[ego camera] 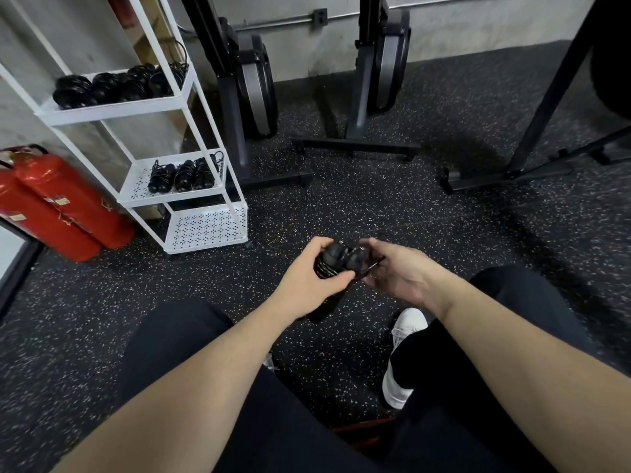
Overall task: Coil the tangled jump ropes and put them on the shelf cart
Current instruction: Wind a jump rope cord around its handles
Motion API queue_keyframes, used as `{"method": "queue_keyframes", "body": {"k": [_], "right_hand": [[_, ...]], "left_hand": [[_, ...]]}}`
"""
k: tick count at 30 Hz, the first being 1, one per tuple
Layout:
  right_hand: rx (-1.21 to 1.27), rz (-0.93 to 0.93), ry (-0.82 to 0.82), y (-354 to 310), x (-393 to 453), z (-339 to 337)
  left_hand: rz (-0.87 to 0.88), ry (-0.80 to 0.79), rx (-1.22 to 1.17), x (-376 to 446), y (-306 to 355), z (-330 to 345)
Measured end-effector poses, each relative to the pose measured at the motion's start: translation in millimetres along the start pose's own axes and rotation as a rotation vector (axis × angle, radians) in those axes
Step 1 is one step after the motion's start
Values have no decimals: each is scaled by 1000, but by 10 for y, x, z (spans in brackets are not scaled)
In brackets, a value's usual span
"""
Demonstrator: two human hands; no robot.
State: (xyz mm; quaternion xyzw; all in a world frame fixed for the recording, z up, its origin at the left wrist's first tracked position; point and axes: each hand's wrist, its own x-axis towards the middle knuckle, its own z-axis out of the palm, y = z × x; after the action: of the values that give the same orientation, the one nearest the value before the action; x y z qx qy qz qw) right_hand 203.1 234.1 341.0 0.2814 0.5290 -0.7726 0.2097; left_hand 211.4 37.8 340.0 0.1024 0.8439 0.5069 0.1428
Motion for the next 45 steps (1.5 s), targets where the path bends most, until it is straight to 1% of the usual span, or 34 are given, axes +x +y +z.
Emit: {"method": "queue_keyframes", "body": {"k": [2, 6, 12, 15, 18, 21, 23, 24, 27, 30, 32, 36, 40, 45], "right_hand": [[19, -38, -30, -27, -11, 13], [-64, -112, -101, 5, -69, 97], [1, -243, -252, -64, -159, 86], [-31, -310, -243, -79, -177, 55], [-88, -419, -178, -62, -193, 83], [-240, -612, -82, -42, -203, 152], [-386, -696, -4, -26, -208, 180], [-503, -720, 54, -15, -194, 171], [-1016, -789, 192, 6, -109, 103], [-1485, -873, 202, 9, -83, 111], [-1687, -851, 172, 29, -71, 147], [-1787, -757, 155, 18, -80, 172], [-1841, -705, 124, 46, -93, 175], [-1832, -684, 61, 69, -104, 140]], "left_hand": [[-38, 47, -53, 14, -16, -31], [-112, 83, -103, 15, -86, -60], [-242, 153, -302, 56, -121, -76], [-268, 151, -353, 53, -116, -86], [-286, 112, -351, 50, -115, -47], [-321, 101, -396, 41, -89, 14], [-356, 117, -464, 38, -62, 36], [-370, 128, -487, 44, -63, 43], [-401, 184, -493, 52, -50, 39], [-366, 216, -468, 53, -54, 47], [-330, 200, -423, 42, -60, 68], [-328, 162, -314, 57, -80, 78], [-284, 62, -126, 72, -128, 46], [-308, -37, -63, 91, -159, -26]]}}
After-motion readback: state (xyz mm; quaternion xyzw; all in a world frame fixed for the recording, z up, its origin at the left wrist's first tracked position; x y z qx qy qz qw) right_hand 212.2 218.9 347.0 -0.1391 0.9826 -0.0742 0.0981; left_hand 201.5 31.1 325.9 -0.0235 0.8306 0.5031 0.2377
